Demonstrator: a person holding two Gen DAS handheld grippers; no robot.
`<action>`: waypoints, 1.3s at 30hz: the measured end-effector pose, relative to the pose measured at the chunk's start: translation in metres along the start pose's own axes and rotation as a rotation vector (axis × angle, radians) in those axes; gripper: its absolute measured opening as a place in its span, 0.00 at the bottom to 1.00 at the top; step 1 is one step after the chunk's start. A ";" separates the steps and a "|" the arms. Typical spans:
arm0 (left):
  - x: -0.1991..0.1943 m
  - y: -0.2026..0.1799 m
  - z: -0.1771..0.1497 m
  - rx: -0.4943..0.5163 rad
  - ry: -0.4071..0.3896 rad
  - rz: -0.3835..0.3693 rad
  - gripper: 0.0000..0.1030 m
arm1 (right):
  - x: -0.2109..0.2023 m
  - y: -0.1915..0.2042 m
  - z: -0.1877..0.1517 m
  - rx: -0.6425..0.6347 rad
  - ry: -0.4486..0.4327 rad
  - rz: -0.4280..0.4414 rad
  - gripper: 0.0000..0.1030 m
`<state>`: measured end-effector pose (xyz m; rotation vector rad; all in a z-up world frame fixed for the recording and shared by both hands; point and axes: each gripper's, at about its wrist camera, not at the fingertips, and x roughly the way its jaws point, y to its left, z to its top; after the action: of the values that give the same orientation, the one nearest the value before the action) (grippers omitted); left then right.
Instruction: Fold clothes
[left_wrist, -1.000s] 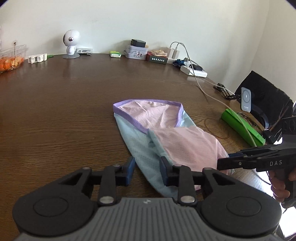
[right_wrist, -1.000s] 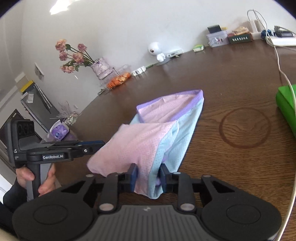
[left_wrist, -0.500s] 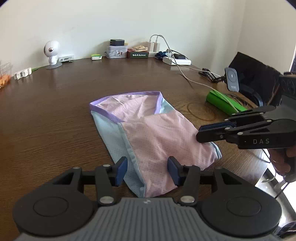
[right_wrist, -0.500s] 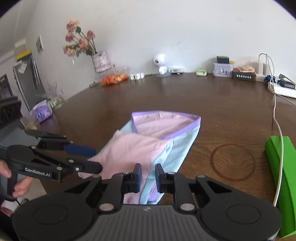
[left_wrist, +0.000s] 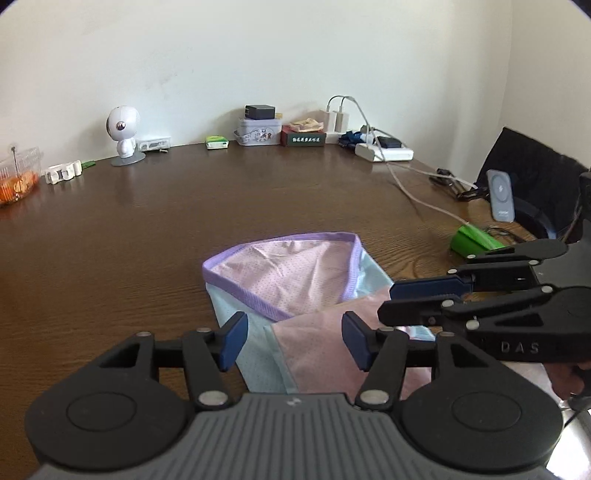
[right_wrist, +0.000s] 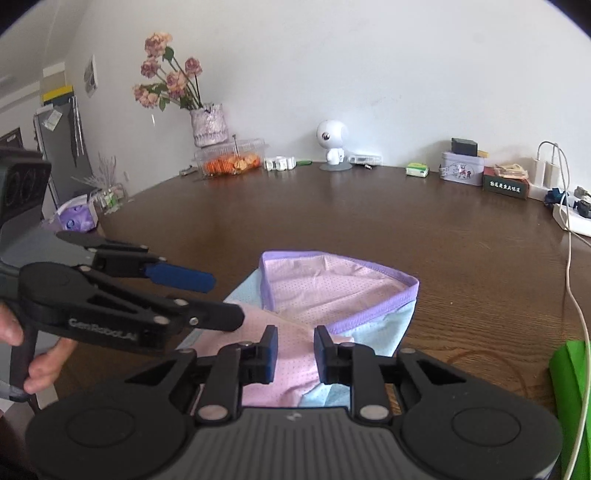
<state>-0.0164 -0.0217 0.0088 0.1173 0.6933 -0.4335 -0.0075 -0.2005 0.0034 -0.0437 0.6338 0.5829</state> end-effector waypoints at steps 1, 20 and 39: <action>0.008 -0.001 -0.002 0.007 0.024 0.008 0.55 | 0.007 0.001 -0.002 -0.011 0.024 -0.007 0.20; 0.047 0.093 0.054 -0.210 0.078 0.047 0.58 | 0.002 -0.044 0.067 -0.045 0.031 -0.067 0.45; 0.015 0.083 0.039 -0.197 0.011 -0.028 0.03 | -0.001 -0.081 0.055 0.102 0.052 -0.014 0.02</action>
<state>0.0518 0.0389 0.0260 -0.0764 0.7459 -0.3897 0.0641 -0.2570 0.0374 0.0321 0.7123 0.5362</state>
